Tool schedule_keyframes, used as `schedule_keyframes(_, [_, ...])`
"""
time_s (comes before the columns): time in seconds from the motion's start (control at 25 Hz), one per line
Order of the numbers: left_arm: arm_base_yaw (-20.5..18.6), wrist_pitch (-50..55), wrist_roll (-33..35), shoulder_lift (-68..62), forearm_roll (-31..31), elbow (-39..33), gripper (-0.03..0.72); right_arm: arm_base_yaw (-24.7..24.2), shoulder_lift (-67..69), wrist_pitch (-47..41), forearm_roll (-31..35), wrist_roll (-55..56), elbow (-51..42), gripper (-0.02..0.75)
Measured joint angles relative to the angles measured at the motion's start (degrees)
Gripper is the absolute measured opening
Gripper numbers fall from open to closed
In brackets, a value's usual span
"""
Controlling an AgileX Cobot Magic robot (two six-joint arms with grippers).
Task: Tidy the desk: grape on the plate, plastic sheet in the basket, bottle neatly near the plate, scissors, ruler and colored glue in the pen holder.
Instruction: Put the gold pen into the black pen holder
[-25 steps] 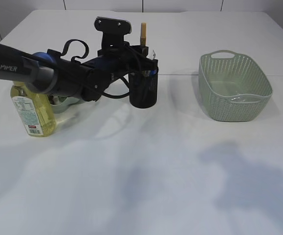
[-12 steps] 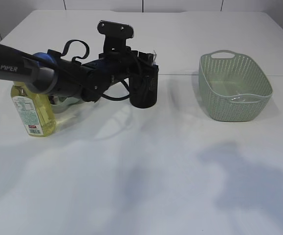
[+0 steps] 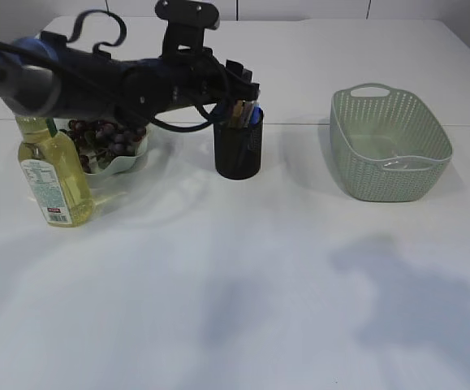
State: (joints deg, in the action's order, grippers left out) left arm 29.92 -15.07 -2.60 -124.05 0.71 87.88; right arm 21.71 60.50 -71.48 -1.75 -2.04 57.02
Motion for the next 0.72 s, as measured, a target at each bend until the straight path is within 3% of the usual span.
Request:
schedule_keyframes(0.24, [0.0,15.6,0.0,8.2,-0.7,0.0,0.379,0.0,0.0,0.0,0.0,0.0,0.0,0.278])
schedule_keyframes(0.6, [0.0,52.3,0.0,20.9,-5.2,0.0,0.363,0.0,0.0,0.0,-0.1,0.8,0.0,0.279])
schedule_keyframes(0.72, [0.0,61.0,0.0,25.8,-5.3,0.0,0.362,0.0,0.0,0.0,-1.4,2.4,0.0,0.318])
